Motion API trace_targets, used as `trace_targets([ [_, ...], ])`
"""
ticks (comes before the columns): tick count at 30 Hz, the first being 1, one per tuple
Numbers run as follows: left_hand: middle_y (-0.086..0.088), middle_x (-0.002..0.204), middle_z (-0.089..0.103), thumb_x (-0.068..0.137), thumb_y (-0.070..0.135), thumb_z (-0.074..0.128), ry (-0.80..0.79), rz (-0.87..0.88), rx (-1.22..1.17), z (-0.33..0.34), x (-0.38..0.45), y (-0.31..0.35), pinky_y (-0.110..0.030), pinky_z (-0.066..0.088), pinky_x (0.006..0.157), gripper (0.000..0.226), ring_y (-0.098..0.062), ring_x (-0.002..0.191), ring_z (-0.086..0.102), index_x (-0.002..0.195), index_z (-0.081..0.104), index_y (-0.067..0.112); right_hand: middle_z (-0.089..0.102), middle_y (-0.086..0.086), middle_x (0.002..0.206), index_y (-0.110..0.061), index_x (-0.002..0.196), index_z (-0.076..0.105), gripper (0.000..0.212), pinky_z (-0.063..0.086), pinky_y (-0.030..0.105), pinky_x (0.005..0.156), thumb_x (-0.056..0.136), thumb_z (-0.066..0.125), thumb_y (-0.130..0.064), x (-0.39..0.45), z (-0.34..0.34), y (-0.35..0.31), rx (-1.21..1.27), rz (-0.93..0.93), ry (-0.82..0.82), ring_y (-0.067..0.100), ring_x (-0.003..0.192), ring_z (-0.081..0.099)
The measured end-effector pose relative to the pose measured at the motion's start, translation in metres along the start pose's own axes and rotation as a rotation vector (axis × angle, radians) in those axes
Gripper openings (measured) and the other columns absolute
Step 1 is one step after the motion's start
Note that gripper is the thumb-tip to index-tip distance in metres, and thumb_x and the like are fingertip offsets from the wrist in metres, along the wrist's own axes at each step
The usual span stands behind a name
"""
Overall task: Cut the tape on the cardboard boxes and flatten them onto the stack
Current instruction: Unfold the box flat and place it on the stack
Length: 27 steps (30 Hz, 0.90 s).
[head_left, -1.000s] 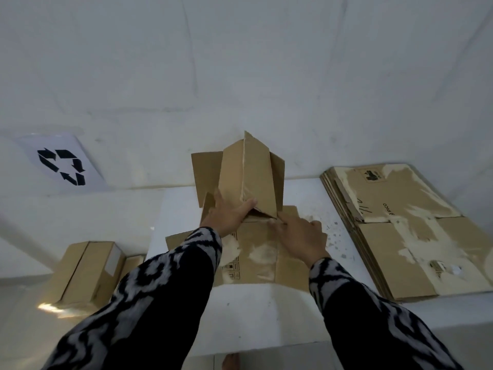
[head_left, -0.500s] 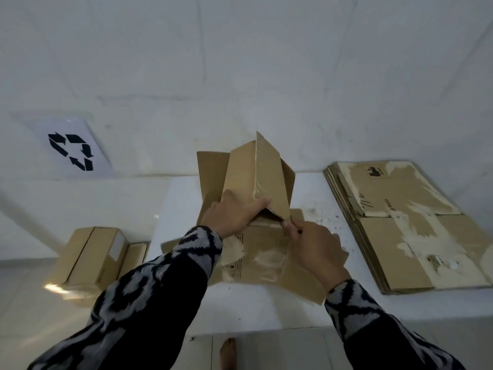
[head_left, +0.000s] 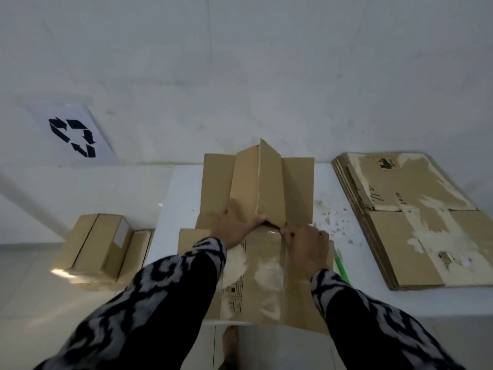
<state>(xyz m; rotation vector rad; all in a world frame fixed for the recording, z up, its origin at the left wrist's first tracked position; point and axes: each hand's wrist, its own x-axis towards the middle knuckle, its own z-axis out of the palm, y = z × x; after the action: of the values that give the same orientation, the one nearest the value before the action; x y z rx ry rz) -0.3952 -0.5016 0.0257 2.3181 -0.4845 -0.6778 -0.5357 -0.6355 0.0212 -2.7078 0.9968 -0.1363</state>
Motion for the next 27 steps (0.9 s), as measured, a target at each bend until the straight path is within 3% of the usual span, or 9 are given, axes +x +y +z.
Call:
trace_targets([
  [2, -0.01, 0.161, 0.017, 0.069, 0.087, 0.053, 0.067, 0.037, 0.216, -0.005, 0.008, -0.009, -0.05, 0.018, 0.119, 0.123, -0.034, 0.147, 0.017, 0.156, 0.003, 0.017, 0.06, -0.003, 0.111, -0.034, 0.108, 0.06, 0.021, 0.031, 0.039, 0.091, 0.097, 0.042, -0.039, 0.007, 0.008, 0.004, -0.068, 0.011, -0.001, 0.025, 0.107, 0.052],
  [4, -0.015, 0.162, 0.008, 0.08, 0.075, 0.056, 0.115, 0.015, 0.357, -0.006, 0.007, -0.032, -0.049, 0.011, 0.119, 0.116, -0.036, 0.148, 0.009, 0.155, -0.003, 0.01, 0.052, 0.002, 0.13, -0.028, 0.126, 0.052, 0.034, 0.035, 0.04, 0.095, 0.096, 0.045, -0.042, 0.004, 0.019, 0.016, -0.086, 0.036, -0.067, 0.027, 0.115, 0.047],
  [8, -0.015, 0.162, -0.011, 0.084, 0.06, 0.064, 0.055, -0.326, 0.37, 0.011, -0.018, -0.102, -0.051, 0.011, 0.12, 0.115, -0.044, 0.147, 0.004, 0.153, -0.016, 0.015, 0.037, 0.008, 0.145, -0.019, 0.147, 0.034, 0.062, 0.037, 0.039, 0.101, 0.095, 0.048, -0.05, -0.03, 0.046, 0.047, 0.003, 0.233, -0.271, 0.031, 0.126, 0.041],
  [12, -0.015, 0.147, 0.022, 0.077, 0.054, 0.071, -0.006, -0.59, 0.267, 0.025, -0.047, -0.144, -0.046, 0.03, 0.11, 0.104, -0.039, 0.134, 0.027, 0.149, 0.009, 0.014, 0.03, 0.011, 0.14, -0.016, 0.142, 0.028, 0.081, 0.036, 0.046, 0.102, 0.08, 0.063, -0.055, -0.064, 0.067, 0.058, 0.251, 0.665, -0.412, 0.036, 0.127, 0.036],
  [15, -0.014, 0.137, 0.032, 0.076, 0.057, 0.069, -0.019, -0.622, 0.255, 0.026, -0.05, -0.147, -0.042, 0.034, 0.105, 0.092, -0.037, 0.128, 0.035, 0.139, 0.027, 0.006, 0.035, 0.014, 0.135, -0.011, 0.135, 0.035, 0.078, 0.04, 0.046, 0.101, 0.077, 0.068, -0.05, -0.073, 0.074, 0.058, 0.318, 0.766, -0.408, 0.037, 0.124, 0.039],
  [18, -0.017, 0.142, 0.036, 0.082, 0.059, 0.064, -0.012, -0.658, 0.151, 0.015, -0.039, -0.148, -0.043, 0.035, 0.106, 0.089, -0.038, 0.131, 0.039, 0.142, 0.028, 0.004, 0.043, 0.014, 0.132, -0.007, 0.132, 0.04, 0.078, 0.044, 0.039, 0.095, 0.073, 0.068, -0.049, -0.066, 0.078, 0.064, 0.4, 0.848, -0.369, 0.035, 0.119, 0.046],
  [22, -0.018, 0.138, 0.054, 0.096, 0.049, 0.054, -0.079, -0.535, -0.108, -0.007, -0.024, -0.157, -0.04, 0.043, 0.103, 0.065, -0.034, 0.121, 0.055, 0.138, 0.049, 0.001, 0.066, 0.002, 0.106, -0.014, 0.108, 0.064, 0.061, 0.055, 0.039, 0.09, 0.067, 0.061, -0.06, -0.054, 0.08, 0.088, 0.564, 0.736, -0.486, 0.023, 0.093, 0.064],
  [24, -0.018, 0.125, 0.063, 0.094, 0.045, 0.062, -0.125, -0.516, -0.282, -0.013, -0.022, -0.157, -0.043, 0.05, 0.098, 0.057, -0.033, 0.107, 0.063, 0.129, 0.057, 0.001, 0.068, -0.001, 0.107, -0.019, 0.112, 0.064, 0.04, 0.055, 0.04, 0.091, 0.084, 0.067, -0.047, -0.053, 0.073, 0.094, 0.787, 0.689, -0.455, 0.02, 0.095, 0.065],
  [27, -0.018, 0.118, 0.066, 0.092, 0.039, 0.066, -0.213, -0.541, -0.486, -0.014, -0.02, -0.155, -0.053, 0.051, 0.097, 0.053, -0.036, 0.103, 0.066, 0.129, 0.057, 0.002, 0.064, -0.004, 0.117, -0.025, 0.127, 0.055, 0.037, 0.051, 0.036, 0.095, 0.094, 0.063, -0.039, -0.055, 0.07, 0.092, 0.939, 0.622, -0.523, 0.017, 0.104, 0.062],
])
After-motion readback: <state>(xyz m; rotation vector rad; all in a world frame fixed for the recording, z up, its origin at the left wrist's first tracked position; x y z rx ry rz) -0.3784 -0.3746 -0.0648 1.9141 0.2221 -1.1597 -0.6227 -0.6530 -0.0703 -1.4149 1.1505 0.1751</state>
